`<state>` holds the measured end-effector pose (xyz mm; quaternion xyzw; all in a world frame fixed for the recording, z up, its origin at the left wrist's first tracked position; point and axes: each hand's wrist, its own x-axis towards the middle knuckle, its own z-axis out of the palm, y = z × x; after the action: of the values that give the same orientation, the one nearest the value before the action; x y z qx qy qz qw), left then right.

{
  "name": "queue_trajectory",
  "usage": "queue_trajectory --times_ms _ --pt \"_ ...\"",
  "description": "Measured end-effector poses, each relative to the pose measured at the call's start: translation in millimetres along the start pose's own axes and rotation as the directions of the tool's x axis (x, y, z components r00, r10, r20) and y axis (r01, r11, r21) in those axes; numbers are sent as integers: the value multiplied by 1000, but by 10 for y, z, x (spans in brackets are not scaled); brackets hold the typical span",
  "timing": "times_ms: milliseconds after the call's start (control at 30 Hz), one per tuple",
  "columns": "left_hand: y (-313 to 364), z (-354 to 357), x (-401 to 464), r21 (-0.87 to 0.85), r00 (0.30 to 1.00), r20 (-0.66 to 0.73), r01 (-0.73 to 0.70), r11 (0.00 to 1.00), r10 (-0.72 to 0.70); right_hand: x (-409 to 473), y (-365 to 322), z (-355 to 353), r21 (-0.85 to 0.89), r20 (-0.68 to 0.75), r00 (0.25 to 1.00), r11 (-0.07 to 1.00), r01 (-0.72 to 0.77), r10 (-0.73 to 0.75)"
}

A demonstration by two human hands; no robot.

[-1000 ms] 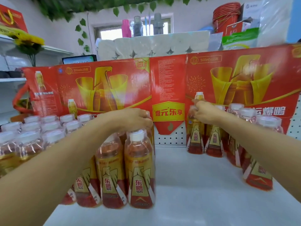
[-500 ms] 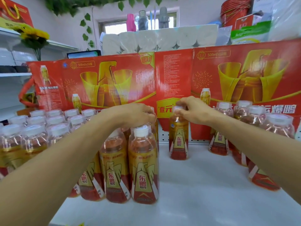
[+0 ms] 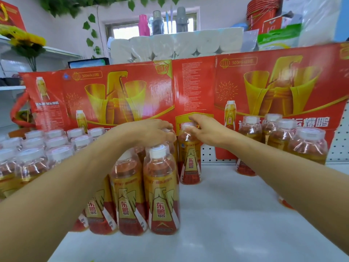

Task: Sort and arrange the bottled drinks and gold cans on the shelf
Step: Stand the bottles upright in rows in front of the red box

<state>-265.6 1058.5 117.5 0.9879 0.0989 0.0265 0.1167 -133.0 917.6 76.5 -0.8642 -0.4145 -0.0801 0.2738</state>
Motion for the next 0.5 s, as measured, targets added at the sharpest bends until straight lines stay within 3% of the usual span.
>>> queue_trajectory --times_ms 100,200,333,500 --pt "47 -43 -6 -7 999 -10 -44 999 44 -158 62 -196 -36 -66 998 999 11 -13" --pt "303 -71 0 20 983 -46 -178 984 179 -428 226 -618 -199 -133 991 980 -23 -4" --pt "831 -35 143 46 943 -53 -325 944 328 -838 520 -1158 -347 -54 982 919 -188 181" --pt "1449 200 651 38 905 -111 -408 912 410 -1235 705 -1318 -287 -13 938 898 -334 345"
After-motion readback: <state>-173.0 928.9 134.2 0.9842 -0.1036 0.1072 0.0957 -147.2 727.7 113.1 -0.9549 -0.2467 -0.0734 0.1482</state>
